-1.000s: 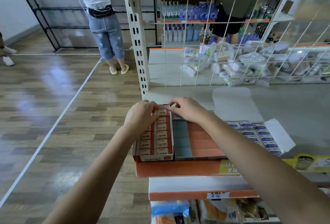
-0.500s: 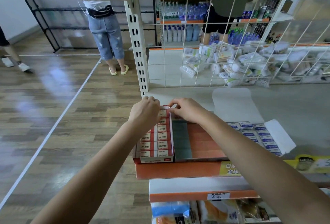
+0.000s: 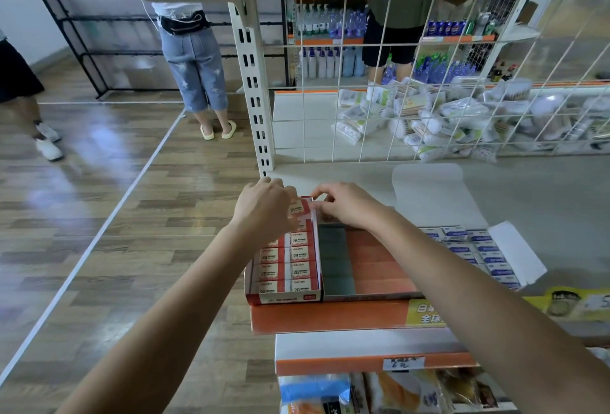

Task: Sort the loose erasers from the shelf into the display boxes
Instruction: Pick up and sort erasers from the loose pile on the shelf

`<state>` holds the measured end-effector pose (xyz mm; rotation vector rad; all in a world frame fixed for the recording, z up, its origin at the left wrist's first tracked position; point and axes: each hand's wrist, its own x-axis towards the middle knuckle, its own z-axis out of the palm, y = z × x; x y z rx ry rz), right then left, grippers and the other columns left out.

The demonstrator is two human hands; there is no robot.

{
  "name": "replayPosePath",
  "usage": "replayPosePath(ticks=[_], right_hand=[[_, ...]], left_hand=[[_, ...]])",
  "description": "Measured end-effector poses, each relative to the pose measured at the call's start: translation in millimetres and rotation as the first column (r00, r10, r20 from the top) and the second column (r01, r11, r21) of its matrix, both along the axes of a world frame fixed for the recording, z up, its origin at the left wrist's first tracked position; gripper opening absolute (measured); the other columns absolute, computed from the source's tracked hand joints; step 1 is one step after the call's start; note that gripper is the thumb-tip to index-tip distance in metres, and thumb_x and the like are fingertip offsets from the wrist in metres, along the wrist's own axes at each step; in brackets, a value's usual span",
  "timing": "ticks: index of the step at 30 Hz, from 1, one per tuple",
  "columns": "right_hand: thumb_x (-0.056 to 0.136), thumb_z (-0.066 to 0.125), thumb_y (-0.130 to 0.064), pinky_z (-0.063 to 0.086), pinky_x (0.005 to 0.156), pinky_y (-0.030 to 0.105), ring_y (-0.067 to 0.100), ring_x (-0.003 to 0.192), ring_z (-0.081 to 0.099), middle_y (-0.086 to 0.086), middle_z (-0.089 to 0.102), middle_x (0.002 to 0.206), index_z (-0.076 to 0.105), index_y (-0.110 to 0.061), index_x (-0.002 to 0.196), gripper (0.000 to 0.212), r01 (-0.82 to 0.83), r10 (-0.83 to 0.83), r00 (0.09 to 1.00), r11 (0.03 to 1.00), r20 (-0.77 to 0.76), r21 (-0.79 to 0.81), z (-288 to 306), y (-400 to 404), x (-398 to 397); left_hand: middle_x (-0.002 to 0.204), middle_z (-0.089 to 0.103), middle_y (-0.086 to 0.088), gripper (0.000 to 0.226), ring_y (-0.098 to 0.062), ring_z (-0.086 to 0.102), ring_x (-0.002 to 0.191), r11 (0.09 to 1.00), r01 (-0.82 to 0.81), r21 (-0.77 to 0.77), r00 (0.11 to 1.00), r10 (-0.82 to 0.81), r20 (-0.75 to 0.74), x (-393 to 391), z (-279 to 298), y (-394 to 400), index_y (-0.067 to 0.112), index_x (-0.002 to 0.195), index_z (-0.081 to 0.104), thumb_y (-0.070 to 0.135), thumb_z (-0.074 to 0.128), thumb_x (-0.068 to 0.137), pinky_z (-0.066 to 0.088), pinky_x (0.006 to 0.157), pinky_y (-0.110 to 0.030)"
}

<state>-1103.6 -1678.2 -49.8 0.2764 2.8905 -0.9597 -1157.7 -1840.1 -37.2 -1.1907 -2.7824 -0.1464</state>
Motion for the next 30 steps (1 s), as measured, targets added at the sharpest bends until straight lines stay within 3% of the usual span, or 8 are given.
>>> replayPosePath(ticks=[3, 8, 11, 15, 21, 30], right_hand=[[0.093, 0.054, -0.037, 0.045, 0.073, 0.029, 0.018, 0.088, 0.059, 0.006, 0.063, 0.114, 0.059, -0.020, 0.119, 0.032, -0.005, 0.005, 1.000, 1.000, -0.009, 0.002, -1.2, 0.1, -0.5], [0.091, 0.056, -0.037, 0.046, 0.074, 0.031, 0.022, 0.085, 0.062, 0.006, 0.065, 0.106, 0.061, -0.022, 0.116, 0.029, 0.013, -0.013, 1.000, 1.000, -0.009, -0.018, -3.2, -0.1, -2.0], [0.091, 0.056, -0.038, 0.044, 0.071, 0.028, 0.018, 0.086, 0.060, 0.005, 0.064, 0.108, 0.061, -0.023, 0.116, 0.029, 0.009, -0.010, 1.000, 1.000, -0.013, -0.029, -3.8, 1.0, -1.6], [0.091, 0.056, -0.038, 0.043, 0.069, 0.027, 0.018, 0.085, 0.059, 0.006, 0.063, 0.109, 0.060, -0.023, 0.116, 0.030, 0.010, -0.010, 1.000, 0.999, -0.011, -0.047, -4.1, 1.4, -1.6], [0.092, 0.054, -0.037, 0.046, 0.069, 0.027, 0.020, 0.084, 0.063, 0.004, 0.063, 0.107, 0.059, -0.025, 0.117, 0.028, 0.015, -0.015, 1.000, 0.997, 0.003, -0.070, -3.9, 1.9, -2.1], [0.093, 0.054, -0.034, 0.047, 0.071, 0.030, 0.021, 0.081, 0.063, 0.004, 0.064, 0.097, 0.061, -0.024, 0.114, 0.024, 0.019, -0.019, 1.000, 0.997, -0.003, -0.079, -4.2, 2.1, -1.1]], left_hand=[[0.107, 0.062, 0.002, 0.038, -0.018, 0.054, 0.102, 0.996, -0.041, 0.083, 0.999, 0.039, 0.028, -3.6, -0.6, -5.1, 0.020, 0.113, 0.055, 0.038, 0.065, 0.081, 0.040, 0.089, -0.032], [0.091, 0.059, 0.011, 0.020, -0.014, 0.053, 0.086, 0.963, -0.061, 0.262, 0.978, 0.006, 0.206, -3.9, -5.9, -7.5, 0.021, 0.092, 0.053, 0.026, 0.068, 0.079, 0.044, 0.070, -0.029], [0.089, 0.053, 0.010, 0.020, -0.013, 0.049, 0.087, 0.947, -0.032, 0.319, 0.984, -0.026, 0.177, -3.4, -15.9, -6.8, 0.017, 0.094, 0.055, 0.027, 0.067, 0.082, 0.040, 0.070, -0.027], [0.098, 0.060, 0.005, 0.026, -0.014, 0.051, 0.092, 0.942, 0.002, 0.335, 0.985, -0.060, 0.164, -3.5, -26.7, -7.8, 0.016, 0.100, 0.055, 0.028, 0.068, 0.081, 0.041, 0.072, -0.025], [0.100, 0.066, 0.000, 0.034, -0.020, 0.055, 0.097, 0.945, 0.037, 0.326, 0.988, -0.084, 0.132, -0.7, -24.7, -4.7, 0.022, 0.115, 0.053, 0.036, 0.062, 0.085, 0.050, 0.076, -0.037], [0.096, 0.066, 0.005, 0.030, -0.014, 0.056, 0.089, 0.897, 0.013, 0.443, 0.981, -0.097, 0.168, 0.1, -27.1, -3.6, 0.018, 0.103, 0.062, 0.039, 0.064, 0.082, 0.045, 0.069, -0.028]])
